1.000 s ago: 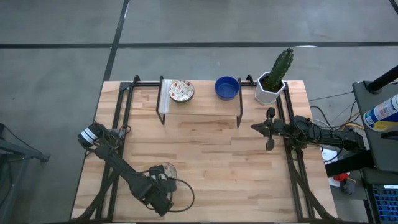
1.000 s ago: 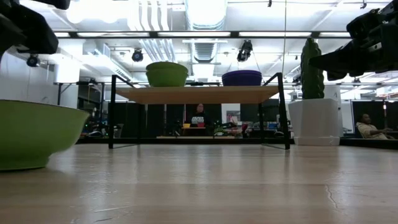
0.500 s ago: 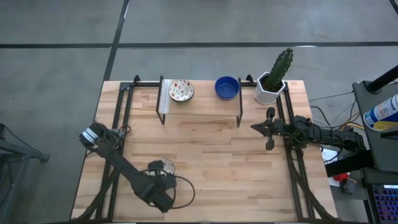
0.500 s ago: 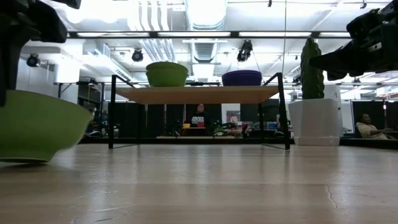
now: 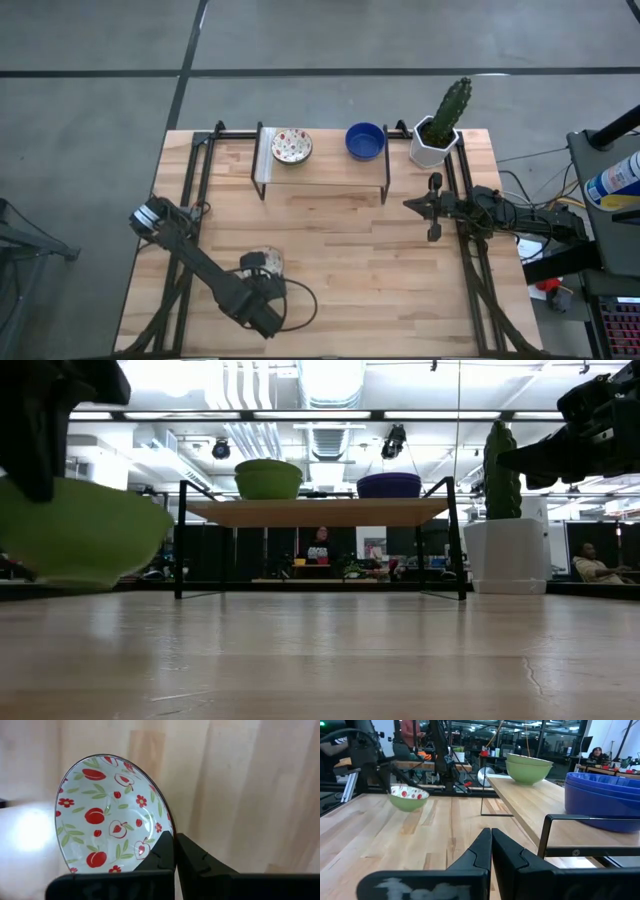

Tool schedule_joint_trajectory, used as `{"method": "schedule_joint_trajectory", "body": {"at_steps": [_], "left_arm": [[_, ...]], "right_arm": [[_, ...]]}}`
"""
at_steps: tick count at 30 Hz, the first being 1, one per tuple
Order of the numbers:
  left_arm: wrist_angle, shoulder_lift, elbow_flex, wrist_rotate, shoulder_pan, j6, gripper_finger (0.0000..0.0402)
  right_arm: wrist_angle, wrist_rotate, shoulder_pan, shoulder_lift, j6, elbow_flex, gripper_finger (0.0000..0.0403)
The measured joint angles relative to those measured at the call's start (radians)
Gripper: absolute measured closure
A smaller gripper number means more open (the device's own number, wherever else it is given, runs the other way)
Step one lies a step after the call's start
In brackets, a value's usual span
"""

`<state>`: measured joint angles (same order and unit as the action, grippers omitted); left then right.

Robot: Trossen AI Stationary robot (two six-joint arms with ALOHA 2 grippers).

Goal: Pick & Place Mini bowls
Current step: Stack the white bowl on top of the white bowl on the shelf

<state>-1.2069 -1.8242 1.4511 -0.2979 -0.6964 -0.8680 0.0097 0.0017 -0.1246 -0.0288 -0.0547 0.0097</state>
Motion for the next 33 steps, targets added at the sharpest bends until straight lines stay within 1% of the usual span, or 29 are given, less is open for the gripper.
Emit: {"method": "schedule_joint_trajectory", "body": {"at_steps": [5, 11, 20, 24, 33], "left_arm": [[-0.114, 0.000, 0.057, -0.047, 0.018, 0.020, 0.0401], [-0.202, 0.000, 0.140, -0.086, 0.051, 0.068, 0.0401], [-0.318, 0.001, 0.290, -0.194, 0.143, 0.169, 0.0401], [-0.365, 0.002, 0.364, -0.214, 0.196, 0.227, 0.0401], [-0.364, 0.008, 0.541, -0.266, 0.339, 0.442, 0.0401]], "right_arm": [[0.000, 0.000, 0.000, 0.000, 0.000, 0.000, 0.0394], [0.000, 0.000, 0.000, 0.000, 0.001, 0.000, 0.0394], [0.000, 0.000, 0.000, 0.000, 0.002, 0.000, 0.0394], [0.000, 0.000, 0.000, 0.000, 0.001, 0.000, 0.0394], [0.000, 0.000, 0.000, 0.000, 0.001, 0.000, 0.0394]]}}
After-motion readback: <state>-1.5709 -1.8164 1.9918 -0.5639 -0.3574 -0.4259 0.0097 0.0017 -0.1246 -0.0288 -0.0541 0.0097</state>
